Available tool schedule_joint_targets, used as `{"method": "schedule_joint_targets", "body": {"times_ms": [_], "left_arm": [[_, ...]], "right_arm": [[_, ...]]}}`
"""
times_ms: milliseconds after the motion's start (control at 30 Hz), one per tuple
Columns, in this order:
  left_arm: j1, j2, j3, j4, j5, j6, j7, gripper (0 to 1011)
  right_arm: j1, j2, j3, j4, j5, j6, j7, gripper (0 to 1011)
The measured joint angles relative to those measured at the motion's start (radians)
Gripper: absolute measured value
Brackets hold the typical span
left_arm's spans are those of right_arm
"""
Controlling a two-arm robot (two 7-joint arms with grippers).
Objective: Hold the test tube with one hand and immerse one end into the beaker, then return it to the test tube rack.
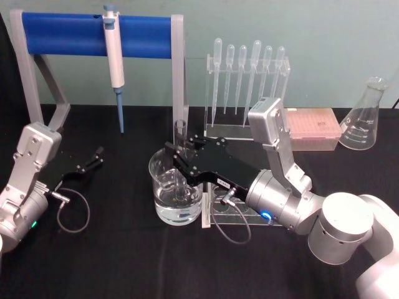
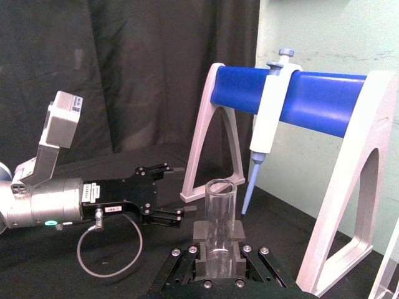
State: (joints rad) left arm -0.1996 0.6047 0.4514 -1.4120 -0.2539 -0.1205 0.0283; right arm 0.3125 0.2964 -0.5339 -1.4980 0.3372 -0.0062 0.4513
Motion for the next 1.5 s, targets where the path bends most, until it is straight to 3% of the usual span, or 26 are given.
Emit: {"method": "schedule_joint_targets", "body": {"times_ms": [900, 1067, 1500], "left_arm": [[0.0, 0.0, 0.0, 0.0, 0.0, 0.0, 0.0, 1000], [0.0, 0.0, 0.0, 0.0, 0.0, 0.0, 0.0, 1000], [0.0, 0.0, 0.0, 0.0, 0.0, 0.0, 0.0, 1000]], "right_arm": [[0.0, 0.0, 0.001, -0.001, -0.001, 0.001, 0.0, 224], [-0.003, 0.007, 0.016, -0.062, 0.001, 0.032, -0.01, 225], [0.034, 0.051, 0.076, -0.274, 0.091, 0.199, -0.037, 224]]}}
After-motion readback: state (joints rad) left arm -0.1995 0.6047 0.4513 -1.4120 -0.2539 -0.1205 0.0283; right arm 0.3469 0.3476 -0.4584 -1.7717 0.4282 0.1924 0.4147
